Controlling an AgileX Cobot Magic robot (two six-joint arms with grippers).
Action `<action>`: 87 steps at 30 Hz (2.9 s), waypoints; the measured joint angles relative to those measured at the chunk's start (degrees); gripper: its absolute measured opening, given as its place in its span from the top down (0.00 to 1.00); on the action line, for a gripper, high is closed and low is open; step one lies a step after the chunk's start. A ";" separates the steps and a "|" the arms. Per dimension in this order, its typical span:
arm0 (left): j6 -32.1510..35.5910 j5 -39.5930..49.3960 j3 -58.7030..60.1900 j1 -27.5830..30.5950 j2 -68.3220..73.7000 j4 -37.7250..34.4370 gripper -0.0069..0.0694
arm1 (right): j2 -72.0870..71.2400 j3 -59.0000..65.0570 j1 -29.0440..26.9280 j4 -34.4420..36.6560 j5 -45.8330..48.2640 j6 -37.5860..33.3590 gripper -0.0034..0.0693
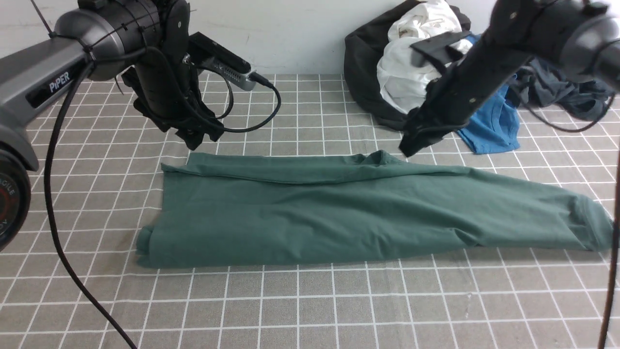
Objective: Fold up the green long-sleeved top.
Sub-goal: Use both arms to drag the lower edge of the fabric forward and fold it over the upper edge, then use the right arm to clamp the right edge of the fabric
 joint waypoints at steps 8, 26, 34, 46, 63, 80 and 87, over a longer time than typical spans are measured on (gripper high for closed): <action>0.62 5.41 0.06 -0.82 -0.02 -2.16 0.75 | 7.62 -0.05 6.90 -3.79 -7.28 2.58 0.75; 3.53 5.43 0.06 -0.82 -0.02 -4.48 0.92 | 8.63 -8.03 3.36 -21.49 -15.95 31.57 0.82; 3.71 5.43 4.98 -0.82 -5.58 -9.35 0.92 | -0.82 -12.34 1.80 -23.45 0.12 25.72 0.82; 3.95 -5.93 34.34 -0.82 -19.88 -13.16 0.92 | -27.65 21.02 -10.62 -15.80 -0.44 23.27 0.82; 4.31 -13.03 38.83 -0.82 -10.34 -11.95 0.92 | -27.66 51.23 -26.71 -15.76 -22.70 25.14 0.57; 4.31 -14.17 38.36 6.34 -9.83 -14.80 0.92 | -19.38 47.56 -27.65 -10.52 -28.59 29.36 0.13; 4.31 -14.17 38.36 6.36 -9.83 -14.86 0.92 | -16.78 47.10 -27.65 -5.08 -27.06 25.42 0.27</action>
